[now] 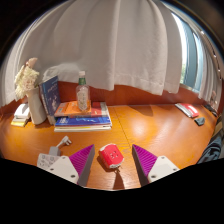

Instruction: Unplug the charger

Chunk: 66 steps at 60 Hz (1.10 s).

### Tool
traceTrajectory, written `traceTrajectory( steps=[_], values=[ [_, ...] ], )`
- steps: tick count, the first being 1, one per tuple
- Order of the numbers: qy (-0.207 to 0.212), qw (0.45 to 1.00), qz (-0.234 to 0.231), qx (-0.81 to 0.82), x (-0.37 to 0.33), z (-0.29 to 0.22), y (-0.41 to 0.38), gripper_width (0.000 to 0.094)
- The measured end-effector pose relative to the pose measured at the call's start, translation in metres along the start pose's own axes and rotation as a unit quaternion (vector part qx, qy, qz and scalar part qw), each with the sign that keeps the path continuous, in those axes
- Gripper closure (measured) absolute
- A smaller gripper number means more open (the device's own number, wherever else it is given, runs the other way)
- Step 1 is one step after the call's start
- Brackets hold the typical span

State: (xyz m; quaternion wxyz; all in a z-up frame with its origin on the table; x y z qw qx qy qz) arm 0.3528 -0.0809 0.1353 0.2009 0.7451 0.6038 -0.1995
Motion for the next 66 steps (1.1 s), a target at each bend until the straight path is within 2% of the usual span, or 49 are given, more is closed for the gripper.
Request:
traceTrajectory(
  steps=[13, 23, 48, 66],
  values=[
    [0.077, 0.997, -0.005, 0.016, -0.099, -0.044, -0.045, 0.0177],
    [0.098, 0.994, -0.041, 0.019, -0.178, -0.039, -0.107, 0.0177],
    [0.063, 0.987, -0.142, -0.031, -0.29, 0.048, -0.251, 0.0159],
    [0.047, 0.984, -0.165, -0.052, -0.307, 0.076, -0.278, 0.016]
  ],
)
Point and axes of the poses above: the point between the fingertips, and its own axes, seen from behind it with the camera up: y to the right, z down, x forward, the way the camera looks, the point moved 5 cm from there along -x, backward, against the way the camera looks
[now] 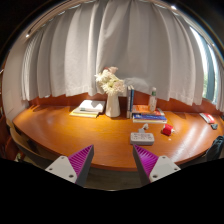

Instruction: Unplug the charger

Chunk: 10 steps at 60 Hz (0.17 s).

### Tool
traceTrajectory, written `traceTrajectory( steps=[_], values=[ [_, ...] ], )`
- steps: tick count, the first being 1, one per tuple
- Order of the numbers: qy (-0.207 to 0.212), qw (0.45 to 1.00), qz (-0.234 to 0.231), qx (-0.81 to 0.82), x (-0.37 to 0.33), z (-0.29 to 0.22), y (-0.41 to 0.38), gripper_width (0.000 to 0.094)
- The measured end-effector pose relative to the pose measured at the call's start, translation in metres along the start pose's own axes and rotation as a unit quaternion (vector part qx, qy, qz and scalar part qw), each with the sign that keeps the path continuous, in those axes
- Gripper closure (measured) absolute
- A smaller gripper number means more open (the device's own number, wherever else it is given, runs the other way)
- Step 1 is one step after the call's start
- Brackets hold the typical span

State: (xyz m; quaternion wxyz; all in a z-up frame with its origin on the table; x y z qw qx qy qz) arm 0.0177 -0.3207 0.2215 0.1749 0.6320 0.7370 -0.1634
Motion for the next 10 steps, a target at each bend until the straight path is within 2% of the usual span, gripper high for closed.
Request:
traceTrajectory(
  steps=[10],
  values=[
    [0.0, 1.0, -0.007, 0.001, -0.0023, 0.0051, -0.0081, 0.0159]
  ],
)
Point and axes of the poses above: the point between the fingertips, and its own axes, seen from behind it with the camera up: y to the right, z down, x forward, the way the camera looks, the point moved 5 cm from there along -x, backward, against the way the camera looks
